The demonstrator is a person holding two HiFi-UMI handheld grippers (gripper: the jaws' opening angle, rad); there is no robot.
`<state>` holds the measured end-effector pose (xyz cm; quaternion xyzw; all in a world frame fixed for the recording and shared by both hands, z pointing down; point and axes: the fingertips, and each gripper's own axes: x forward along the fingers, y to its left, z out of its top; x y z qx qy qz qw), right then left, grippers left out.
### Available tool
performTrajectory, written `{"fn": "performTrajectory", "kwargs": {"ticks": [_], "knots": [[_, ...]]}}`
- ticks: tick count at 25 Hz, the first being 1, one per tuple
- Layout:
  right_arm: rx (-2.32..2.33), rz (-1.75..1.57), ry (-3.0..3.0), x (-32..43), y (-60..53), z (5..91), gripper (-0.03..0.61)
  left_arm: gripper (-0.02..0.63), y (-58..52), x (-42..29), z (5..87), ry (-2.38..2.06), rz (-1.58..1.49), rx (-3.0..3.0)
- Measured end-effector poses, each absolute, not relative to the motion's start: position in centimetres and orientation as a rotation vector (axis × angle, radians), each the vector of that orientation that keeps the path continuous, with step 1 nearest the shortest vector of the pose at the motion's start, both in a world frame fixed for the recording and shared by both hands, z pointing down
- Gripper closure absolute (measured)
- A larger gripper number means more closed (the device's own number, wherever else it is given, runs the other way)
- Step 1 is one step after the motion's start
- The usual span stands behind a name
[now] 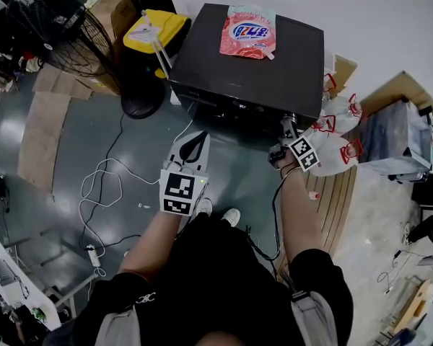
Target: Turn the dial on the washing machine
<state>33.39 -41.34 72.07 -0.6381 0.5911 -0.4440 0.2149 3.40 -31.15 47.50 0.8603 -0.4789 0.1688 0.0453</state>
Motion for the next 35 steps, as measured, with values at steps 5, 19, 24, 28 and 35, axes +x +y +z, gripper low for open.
{"fn": "performTrajectory", "kwargs": {"ticks": [5,19,24,28,35], "knots": [[-1.758,-1.237,1.62,33.5,-41.4,72.1,0.314,0.621,-30.8,3.4,47.6,-1.456,0.522,2.629],[-1.488,-1.364,1.305,33.6,-41.2,72.8,0.314,0.621,-30.2,3.3,48.0,-1.454,0.537,2.623],[-1.4,-1.391,1.237,33.7,-41.1,73.1,0.314,0.621,-30.1,2.4,47.7,-1.467,0.538,2.621],[-1.468,-1.373,1.299,33.7,-41.2,72.9,0.314,0.621,-29.9,1.9,47.7,-1.467,0.541,2.622],[-1.686,-1.153,1.715,31.7,-39.5,67.8,0.331,0.621,-30.3,1.3,47.3,-1.462,0.485,2.63]]}}
